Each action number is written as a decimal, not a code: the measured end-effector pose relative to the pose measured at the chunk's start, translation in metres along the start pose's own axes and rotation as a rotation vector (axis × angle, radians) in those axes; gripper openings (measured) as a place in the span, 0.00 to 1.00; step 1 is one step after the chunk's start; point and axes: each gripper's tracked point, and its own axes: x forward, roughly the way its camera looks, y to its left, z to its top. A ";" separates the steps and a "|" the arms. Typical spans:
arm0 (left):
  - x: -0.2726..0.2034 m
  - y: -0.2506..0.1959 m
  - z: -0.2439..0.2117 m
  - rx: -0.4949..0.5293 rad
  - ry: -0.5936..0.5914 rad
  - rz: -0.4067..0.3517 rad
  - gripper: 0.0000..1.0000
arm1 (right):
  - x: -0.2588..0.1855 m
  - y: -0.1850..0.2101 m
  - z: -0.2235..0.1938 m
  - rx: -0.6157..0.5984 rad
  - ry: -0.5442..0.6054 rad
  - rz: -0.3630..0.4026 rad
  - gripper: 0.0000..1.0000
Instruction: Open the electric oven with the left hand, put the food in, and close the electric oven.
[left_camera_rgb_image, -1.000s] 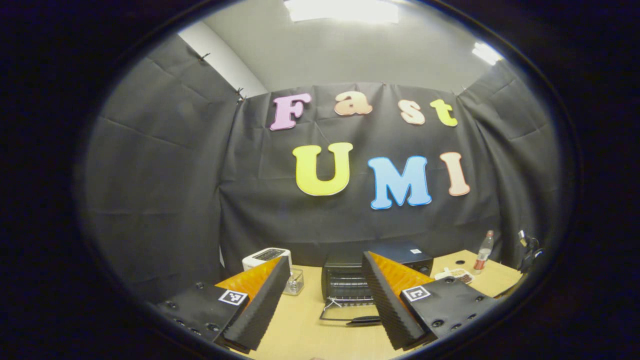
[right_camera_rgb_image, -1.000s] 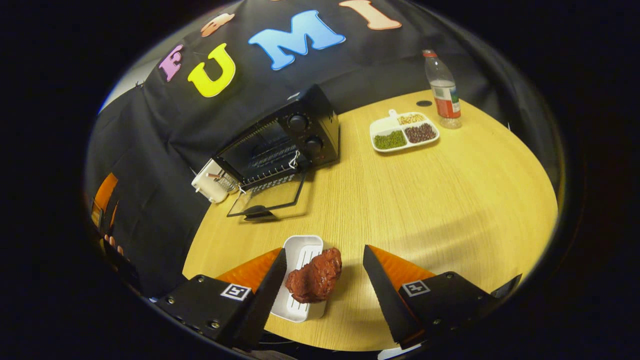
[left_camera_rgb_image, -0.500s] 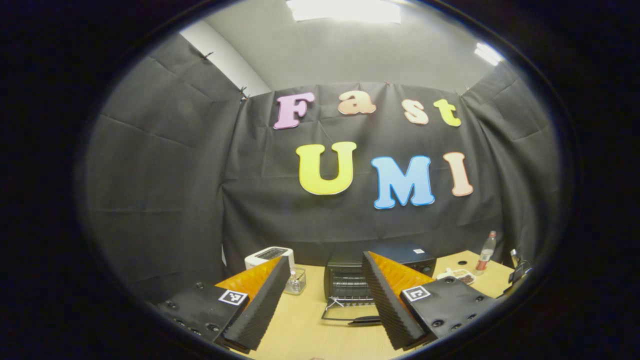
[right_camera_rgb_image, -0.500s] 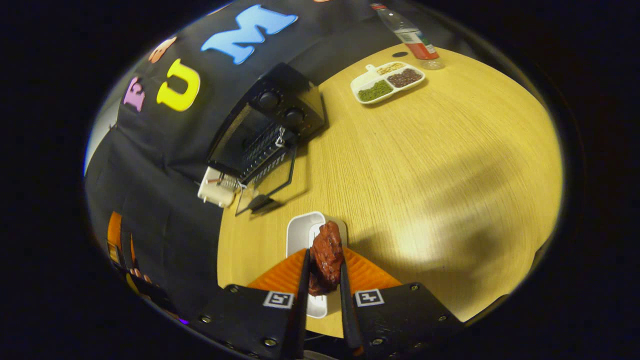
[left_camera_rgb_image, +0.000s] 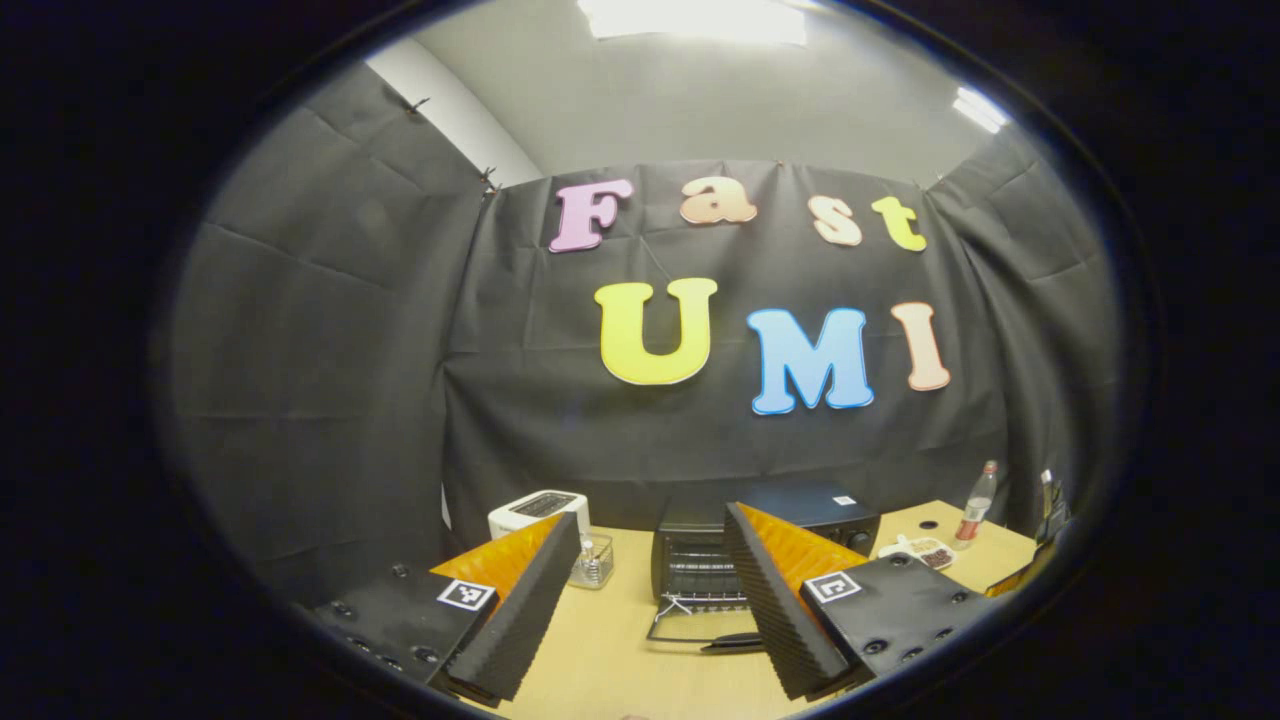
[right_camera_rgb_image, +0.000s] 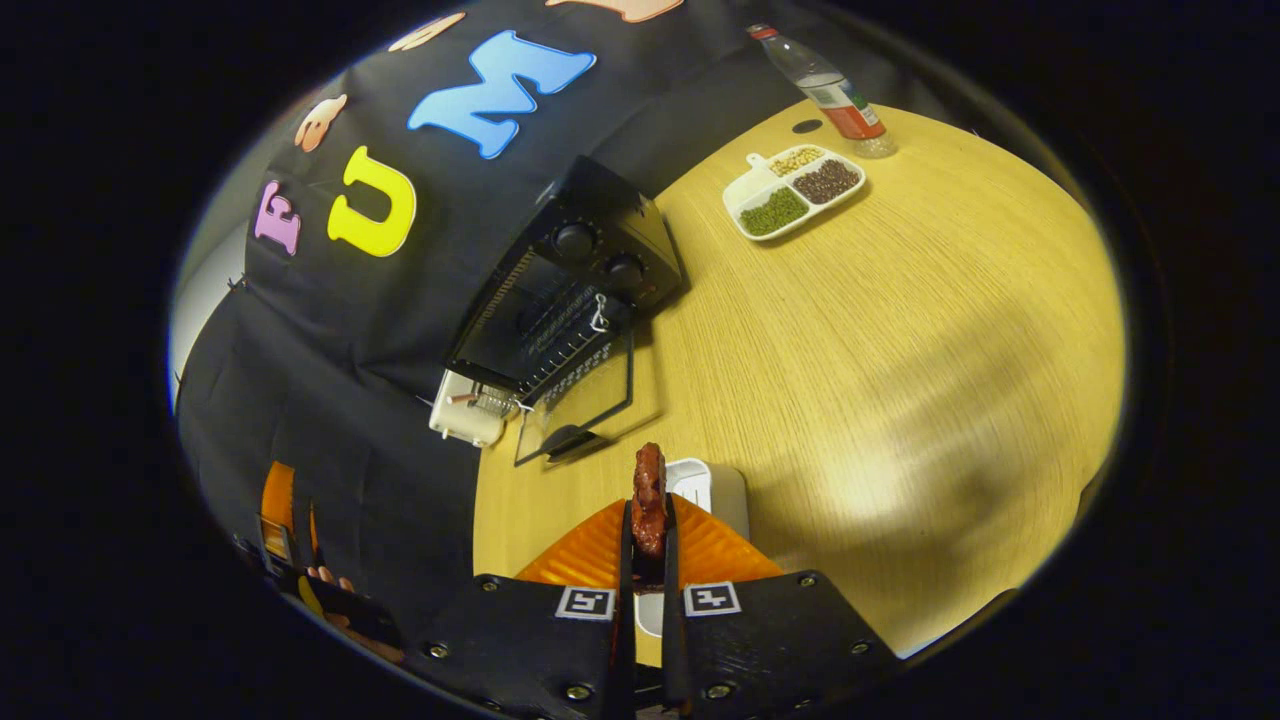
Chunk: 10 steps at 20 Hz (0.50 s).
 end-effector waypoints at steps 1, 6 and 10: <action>0.004 0.000 -0.001 -0.004 0.002 -0.004 1.00 | 0.001 0.010 0.005 -0.001 -0.015 0.018 0.11; 0.019 0.011 -0.007 -0.014 0.008 -0.012 1.00 | 0.018 0.052 0.026 -0.042 -0.063 0.058 0.11; 0.035 0.028 -0.011 -0.010 0.012 -0.008 0.97 | 0.044 0.080 0.035 -0.043 -0.076 0.088 0.11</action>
